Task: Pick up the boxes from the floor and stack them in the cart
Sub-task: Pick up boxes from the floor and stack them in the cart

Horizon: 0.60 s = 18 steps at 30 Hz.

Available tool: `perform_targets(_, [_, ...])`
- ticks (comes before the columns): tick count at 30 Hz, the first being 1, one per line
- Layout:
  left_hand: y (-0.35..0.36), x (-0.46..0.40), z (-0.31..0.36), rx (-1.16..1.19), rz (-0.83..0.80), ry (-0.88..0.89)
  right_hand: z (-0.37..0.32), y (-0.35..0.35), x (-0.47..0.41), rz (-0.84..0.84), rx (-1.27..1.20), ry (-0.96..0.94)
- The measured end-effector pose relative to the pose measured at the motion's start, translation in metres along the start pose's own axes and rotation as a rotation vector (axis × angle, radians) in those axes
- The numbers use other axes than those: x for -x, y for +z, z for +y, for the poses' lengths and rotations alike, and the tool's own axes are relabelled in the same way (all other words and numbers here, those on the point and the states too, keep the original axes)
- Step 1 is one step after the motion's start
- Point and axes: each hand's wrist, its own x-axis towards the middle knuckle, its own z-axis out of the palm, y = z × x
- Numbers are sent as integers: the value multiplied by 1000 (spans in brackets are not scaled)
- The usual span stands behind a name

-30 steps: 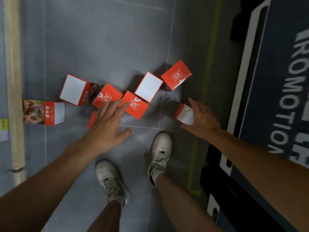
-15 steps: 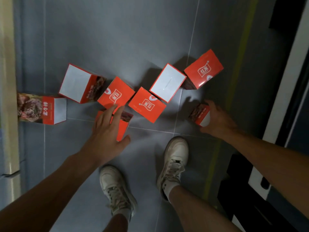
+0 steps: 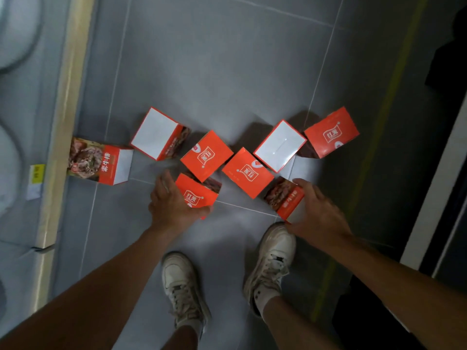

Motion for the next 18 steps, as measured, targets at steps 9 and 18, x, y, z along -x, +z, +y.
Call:
perform_targets(9, [50,-19,3,27,162,46,-14,34,-12,5,-34,-23])
perform_targets(18, [-44,49,-17,44,73,162,-69,-33,54,29,33,-6])
